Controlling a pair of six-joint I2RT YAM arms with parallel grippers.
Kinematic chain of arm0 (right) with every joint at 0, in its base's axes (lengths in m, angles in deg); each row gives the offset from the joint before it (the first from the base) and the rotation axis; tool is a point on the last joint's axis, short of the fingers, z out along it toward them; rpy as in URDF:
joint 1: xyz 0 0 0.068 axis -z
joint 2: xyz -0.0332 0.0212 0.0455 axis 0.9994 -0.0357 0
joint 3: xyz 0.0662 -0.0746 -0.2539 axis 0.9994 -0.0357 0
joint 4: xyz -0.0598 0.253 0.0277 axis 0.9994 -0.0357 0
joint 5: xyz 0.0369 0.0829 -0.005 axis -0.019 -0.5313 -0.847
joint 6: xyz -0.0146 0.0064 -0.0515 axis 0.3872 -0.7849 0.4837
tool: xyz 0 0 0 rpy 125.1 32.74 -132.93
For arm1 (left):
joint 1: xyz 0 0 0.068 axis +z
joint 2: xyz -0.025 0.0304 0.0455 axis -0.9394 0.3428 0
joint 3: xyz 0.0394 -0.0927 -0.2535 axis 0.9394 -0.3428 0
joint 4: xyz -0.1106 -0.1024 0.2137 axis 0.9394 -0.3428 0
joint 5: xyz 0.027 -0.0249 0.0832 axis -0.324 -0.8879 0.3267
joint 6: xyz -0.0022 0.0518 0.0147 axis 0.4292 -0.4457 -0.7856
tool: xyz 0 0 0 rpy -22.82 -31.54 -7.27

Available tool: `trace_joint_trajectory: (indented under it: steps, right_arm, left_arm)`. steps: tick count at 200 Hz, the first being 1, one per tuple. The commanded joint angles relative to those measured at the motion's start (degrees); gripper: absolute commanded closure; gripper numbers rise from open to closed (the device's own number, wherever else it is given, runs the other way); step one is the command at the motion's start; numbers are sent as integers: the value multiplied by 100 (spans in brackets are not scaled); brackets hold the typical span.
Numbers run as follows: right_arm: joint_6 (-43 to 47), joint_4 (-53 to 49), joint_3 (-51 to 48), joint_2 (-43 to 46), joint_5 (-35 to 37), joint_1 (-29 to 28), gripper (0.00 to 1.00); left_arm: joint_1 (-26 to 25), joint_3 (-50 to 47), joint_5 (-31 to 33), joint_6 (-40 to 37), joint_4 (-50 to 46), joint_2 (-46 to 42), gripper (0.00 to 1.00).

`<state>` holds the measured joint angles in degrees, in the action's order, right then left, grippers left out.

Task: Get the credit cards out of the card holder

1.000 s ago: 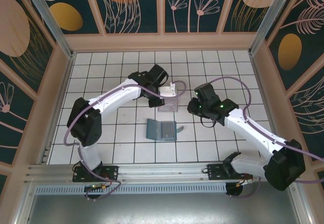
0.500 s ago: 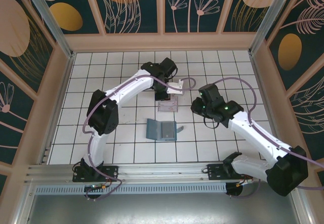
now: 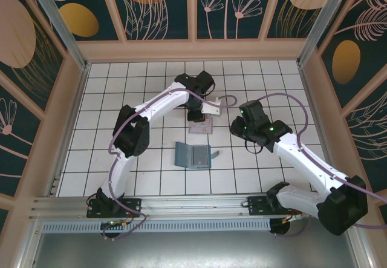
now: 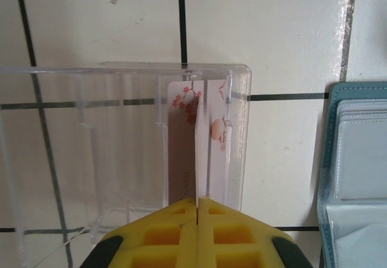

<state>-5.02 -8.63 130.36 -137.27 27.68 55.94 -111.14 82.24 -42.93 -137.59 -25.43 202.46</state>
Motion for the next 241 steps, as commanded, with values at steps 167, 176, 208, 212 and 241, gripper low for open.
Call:
trace_joint_trajectory:
  steps: [167, 176, 208, 212, 241]
  right_arm:
    - [57, -112, 7, 104, 36, 34, 79]
    - [52, -111, 27, 105, 38, 37, 79]
    - [60, -99, 44, 106, 20, 32, 79]
    - [60, -90, 40, 105, 11, 34, 79]
    - [74, -19, 27, 82, -106, 32, 79]
  left_arm:
    - [6, 1167, -172, 69, -377, 735, 74]
    - [8, 1189, -142, 63, -368, 703, 74]
    - [6, 1217, 5, 111, -333, 650, 72]
    - [6, 1219, 14, 128, -333, 637, 72]
    - [9, 1096, -98, 309, -179, 444, 72]
